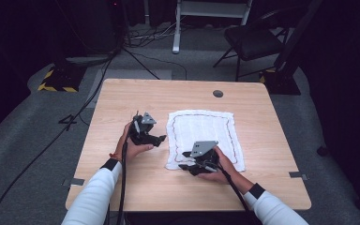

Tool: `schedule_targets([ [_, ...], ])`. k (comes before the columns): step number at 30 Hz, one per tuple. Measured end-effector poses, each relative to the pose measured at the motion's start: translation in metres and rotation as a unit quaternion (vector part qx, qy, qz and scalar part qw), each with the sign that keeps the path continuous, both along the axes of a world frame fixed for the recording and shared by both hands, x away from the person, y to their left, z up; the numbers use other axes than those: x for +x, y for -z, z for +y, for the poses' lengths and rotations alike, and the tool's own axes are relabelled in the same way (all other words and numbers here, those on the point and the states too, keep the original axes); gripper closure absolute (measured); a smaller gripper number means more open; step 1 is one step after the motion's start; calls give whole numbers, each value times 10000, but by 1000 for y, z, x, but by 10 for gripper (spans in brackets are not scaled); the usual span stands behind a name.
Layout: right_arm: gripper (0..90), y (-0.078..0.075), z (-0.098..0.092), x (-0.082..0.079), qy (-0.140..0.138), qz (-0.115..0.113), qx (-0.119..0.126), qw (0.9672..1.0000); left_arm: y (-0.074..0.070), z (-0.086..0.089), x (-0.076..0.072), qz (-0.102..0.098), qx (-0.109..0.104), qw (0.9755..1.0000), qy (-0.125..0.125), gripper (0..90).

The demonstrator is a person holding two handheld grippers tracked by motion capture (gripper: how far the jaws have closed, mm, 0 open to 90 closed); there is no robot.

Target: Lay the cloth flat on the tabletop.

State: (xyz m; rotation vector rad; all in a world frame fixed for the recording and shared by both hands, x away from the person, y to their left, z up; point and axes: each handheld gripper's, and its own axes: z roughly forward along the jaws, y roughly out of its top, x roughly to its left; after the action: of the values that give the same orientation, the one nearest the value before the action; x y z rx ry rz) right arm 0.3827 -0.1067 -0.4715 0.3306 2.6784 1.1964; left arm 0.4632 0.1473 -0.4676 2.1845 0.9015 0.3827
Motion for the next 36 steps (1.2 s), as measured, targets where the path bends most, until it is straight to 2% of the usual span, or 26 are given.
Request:
schedule_targets([
  [1, 505, 1, 4, -1, -35, 24, -15, 10000, 1, -1, 2, -78, 43, 9999, -45, 211],
  [3, 505, 3, 12, -2, -77, 0, -65, 9999, 2, -1, 11, 112, -99, 9999, -71, 210],
  [4, 504, 4, 15, -2, -108, 22, -52, 9999, 2, -2, 15, 136, -139, 9998, -92, 209],
  [5, 502, 5, 18, -2, -136, 38, -62, 9999, 2, -3, 18, 95, -118, 9998, -108, 209],
  [8, 498, 9, 26, -2, -182, 56, -119, 9997, 4, -8, 26, 174, -73, 9997, -136, 209],
  [15, 531, 17, 37, 1, -88, 38, -235, 9997, 8, -19, 44, 223, -42, 9995, -219, 208],
  [18, 572, 22, 40, 1, -36, 9, -398, 9992, 9, -24, 51, 223, -2, 9994, -265, 209],
  [23, 692, 22, 38, 2, 58, -78, -372, 9993, 12, -30, 60, 217, -50, 9992, -326, 210],
  [25, 745, 23, 37, 3, 118, -56, -358, 9993, 14, -32, 63, 226, -46, 9989, -398, 210],
  [29, 853, 23, 37, 3, 102, -169, -396, 9990, 16, -31, 68, 125, -64, 9979, -633, 227],
  [36, 875, 22, 35, -1, -56, -75, -415, 9991, 20, -21, 72, 217, -126, 9960, -855, 227],
])
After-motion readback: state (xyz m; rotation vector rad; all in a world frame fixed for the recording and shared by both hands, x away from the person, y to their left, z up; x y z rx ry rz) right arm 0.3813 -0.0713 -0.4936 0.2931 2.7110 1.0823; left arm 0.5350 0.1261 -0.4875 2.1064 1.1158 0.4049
